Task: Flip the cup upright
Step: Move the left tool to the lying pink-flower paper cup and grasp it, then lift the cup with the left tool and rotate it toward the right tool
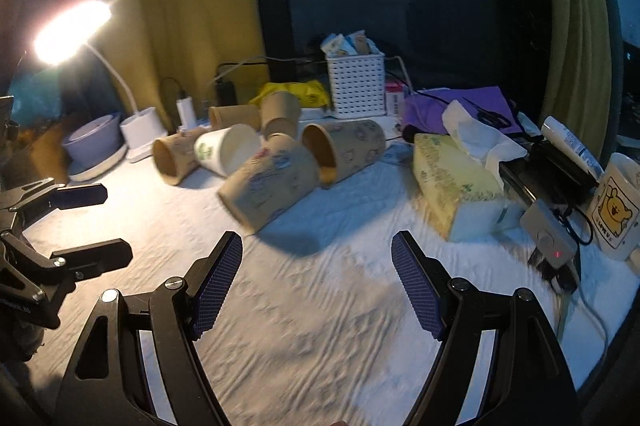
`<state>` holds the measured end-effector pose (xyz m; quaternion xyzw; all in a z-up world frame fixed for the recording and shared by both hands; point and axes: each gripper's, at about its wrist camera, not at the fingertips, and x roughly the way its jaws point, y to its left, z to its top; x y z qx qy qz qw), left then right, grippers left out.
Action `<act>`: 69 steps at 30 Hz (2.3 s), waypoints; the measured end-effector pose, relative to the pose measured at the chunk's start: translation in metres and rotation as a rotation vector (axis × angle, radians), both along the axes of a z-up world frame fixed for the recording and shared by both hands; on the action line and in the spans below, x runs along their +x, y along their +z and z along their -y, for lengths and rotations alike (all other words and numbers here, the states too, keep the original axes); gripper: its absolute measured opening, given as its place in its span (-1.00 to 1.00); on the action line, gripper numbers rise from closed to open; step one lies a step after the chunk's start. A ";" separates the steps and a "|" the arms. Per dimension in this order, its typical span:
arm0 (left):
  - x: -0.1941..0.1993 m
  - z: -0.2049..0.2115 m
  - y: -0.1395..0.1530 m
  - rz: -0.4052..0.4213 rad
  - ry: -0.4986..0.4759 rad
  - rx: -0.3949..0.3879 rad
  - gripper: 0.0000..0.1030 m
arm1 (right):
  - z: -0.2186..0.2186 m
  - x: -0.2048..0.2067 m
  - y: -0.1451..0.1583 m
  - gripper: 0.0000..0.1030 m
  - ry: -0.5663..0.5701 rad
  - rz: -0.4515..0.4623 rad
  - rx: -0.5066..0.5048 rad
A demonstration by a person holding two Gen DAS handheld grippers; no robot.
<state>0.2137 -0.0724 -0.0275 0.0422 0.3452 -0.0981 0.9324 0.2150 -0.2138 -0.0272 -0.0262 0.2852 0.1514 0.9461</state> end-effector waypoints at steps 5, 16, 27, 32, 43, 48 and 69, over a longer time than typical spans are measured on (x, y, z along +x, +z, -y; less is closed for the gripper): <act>0.032 0.011 -0.002 -0.026 -0.016 0.022 0.82 | 0.012 0.029 -0.005 0.55 -0.035 -0.041 0.001; 0.101 0.028 -0.014 -0.089 -0.052 0.024 0.81 | 0.028 0.059 -0.010 0.55 -0.064 -0.074 0.017; 0.135 0.041 -0.041 -0.209 -0.121 0.044 0.17 | 0.037 0.063 -0.014 0.55 -0.095 -0.100 0.034; 0.129 0.041 -0.039 -0.199 -0.151 0.029 0.15 | 0.035 0.054 -0.011 0.55 -0.107 -0.098 0.021; 0.067 0.022 -0.010 -0.141 -0.182 -0.020 0.14 | 0.014 0.010 0.015 0.55 -0.107 -0.050 -0.002; 0.021 0.006 0.008 -0.097 -0.186 -0.050 0.14 | -0.003 -0.019 0.029 0.55 -0.083 -0.026 -0.009; -0.188 -0.062 0.011 0.155 0.099 -0.101 0.14 | -0.065 -0.124 0.053 0.55 0.125 -0.081 0.095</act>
